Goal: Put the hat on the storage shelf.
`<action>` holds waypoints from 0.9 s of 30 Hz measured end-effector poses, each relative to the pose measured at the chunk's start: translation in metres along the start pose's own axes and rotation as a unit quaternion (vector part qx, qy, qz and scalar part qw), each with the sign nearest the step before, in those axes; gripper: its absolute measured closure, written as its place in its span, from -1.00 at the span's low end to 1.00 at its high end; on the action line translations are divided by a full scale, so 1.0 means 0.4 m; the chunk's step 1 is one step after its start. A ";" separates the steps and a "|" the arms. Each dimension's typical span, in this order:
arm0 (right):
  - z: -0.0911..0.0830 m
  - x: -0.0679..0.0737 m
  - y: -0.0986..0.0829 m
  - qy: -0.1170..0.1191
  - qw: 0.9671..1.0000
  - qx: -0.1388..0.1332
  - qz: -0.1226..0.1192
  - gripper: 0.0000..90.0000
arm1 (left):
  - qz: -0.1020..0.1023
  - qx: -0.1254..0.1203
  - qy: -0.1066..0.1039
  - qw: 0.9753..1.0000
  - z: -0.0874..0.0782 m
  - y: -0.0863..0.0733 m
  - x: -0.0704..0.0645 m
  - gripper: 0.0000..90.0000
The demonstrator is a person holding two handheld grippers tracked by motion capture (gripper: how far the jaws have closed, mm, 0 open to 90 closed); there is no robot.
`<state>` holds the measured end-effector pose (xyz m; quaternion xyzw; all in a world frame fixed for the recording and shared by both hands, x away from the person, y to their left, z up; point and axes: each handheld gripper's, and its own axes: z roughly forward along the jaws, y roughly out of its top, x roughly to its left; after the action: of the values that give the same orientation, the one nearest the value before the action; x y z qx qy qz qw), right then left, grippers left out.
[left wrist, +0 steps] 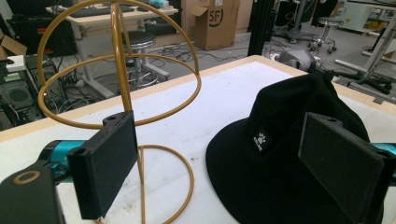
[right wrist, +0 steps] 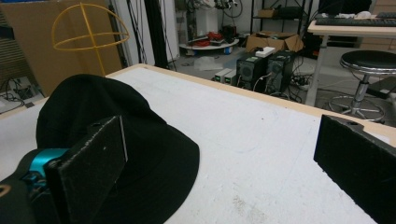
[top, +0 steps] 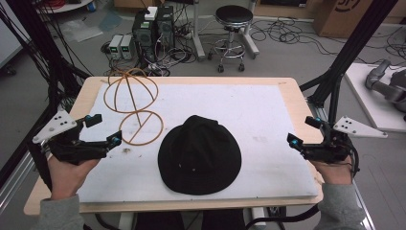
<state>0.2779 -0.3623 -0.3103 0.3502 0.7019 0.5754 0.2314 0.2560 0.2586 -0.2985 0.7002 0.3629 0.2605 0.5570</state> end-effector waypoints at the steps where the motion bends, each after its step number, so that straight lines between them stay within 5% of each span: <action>1: 0.001 0.000 0.000 0.001 1.000 0.000 -0.002 -0.95 | -0.001 -0.001 0.000 1.000 0.001 -0.001 0.000 -0.74; 27: 0.003 -0.007 -0.005 0.004 1.000 0.006 -0.003 -0.95 | 0.002 -0.006 0.000 1.000 -0.005 0.004 -0.005 -0.73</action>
<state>0.2800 -0.3640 -0.3129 0.3477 0.7070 0.5719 0.2284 0.2536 0.2580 -0.2964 0.6976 0.3602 0.2633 0.5606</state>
